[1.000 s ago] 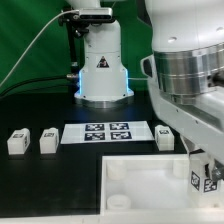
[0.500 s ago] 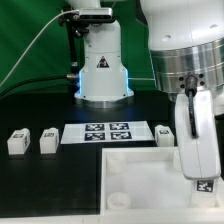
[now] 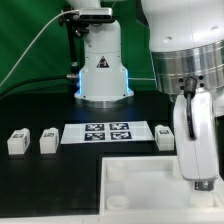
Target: Assemble one leg
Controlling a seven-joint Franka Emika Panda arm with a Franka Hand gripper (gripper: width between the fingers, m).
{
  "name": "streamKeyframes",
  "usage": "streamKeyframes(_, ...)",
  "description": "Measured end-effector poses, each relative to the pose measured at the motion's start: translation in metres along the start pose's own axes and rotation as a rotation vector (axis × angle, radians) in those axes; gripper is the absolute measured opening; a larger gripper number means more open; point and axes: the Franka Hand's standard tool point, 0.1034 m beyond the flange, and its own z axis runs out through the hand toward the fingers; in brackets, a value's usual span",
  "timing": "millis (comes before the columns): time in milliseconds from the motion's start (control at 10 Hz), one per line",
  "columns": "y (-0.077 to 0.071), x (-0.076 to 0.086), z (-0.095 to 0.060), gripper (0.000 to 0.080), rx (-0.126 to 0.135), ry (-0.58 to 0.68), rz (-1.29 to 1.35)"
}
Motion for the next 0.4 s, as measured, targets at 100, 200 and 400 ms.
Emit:
streamKeyframes(100,0.0087,-0.0043,-0.01,0.0637,0.002,-0.014,0.004)
streamKeyframes(200,0.0138,-0.0073,-0.0175,0.0646,0.003,-0.021,0.002)
streamKeyframes(400,0.0147,-0.0055,-0.0143,0.0646,-0.001,-0.017,0.001)
